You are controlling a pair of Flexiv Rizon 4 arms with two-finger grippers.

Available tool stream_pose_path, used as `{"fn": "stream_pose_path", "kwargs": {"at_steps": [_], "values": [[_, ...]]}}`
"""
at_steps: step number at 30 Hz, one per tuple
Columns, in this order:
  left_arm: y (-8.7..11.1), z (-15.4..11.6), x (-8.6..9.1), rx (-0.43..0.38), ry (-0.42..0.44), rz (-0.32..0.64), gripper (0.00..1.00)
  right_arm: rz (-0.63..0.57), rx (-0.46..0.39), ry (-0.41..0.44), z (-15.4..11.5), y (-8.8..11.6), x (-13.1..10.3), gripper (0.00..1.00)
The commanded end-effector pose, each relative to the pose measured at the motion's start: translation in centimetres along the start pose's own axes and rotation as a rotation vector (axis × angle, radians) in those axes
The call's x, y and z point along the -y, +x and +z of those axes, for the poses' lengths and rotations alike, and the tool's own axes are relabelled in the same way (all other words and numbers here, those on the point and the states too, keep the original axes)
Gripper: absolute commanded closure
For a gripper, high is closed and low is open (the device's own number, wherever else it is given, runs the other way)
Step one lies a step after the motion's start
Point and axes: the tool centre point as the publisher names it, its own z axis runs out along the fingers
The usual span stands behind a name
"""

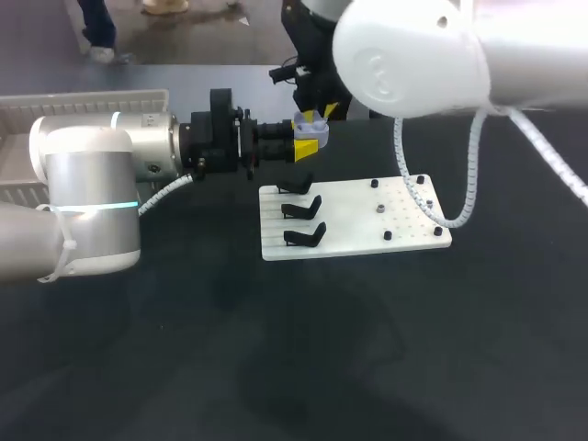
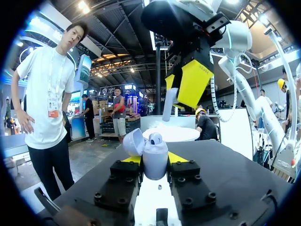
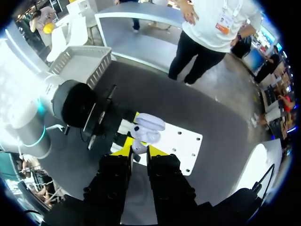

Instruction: Pick up each earbud case from the left stands, insert the matching earbuds, close the lid, and place the case in the box.

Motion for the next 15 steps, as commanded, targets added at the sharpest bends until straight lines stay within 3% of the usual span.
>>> {"fn": "stream_pose_path", "kwargs": {"at_steps": [1,15], "values": [[0.08,0.02,0.13,0.004,-0.006,0.004,1.0,-0.017,-0.05,0.001,0.55,-1.2,-0.39,1.0],[0.08,0.02,0.13,0.004,-0.006,0.004,1.0,-0.04,-0.047,-0.036,1.55,-0.94,-0.61,1.0]]}}
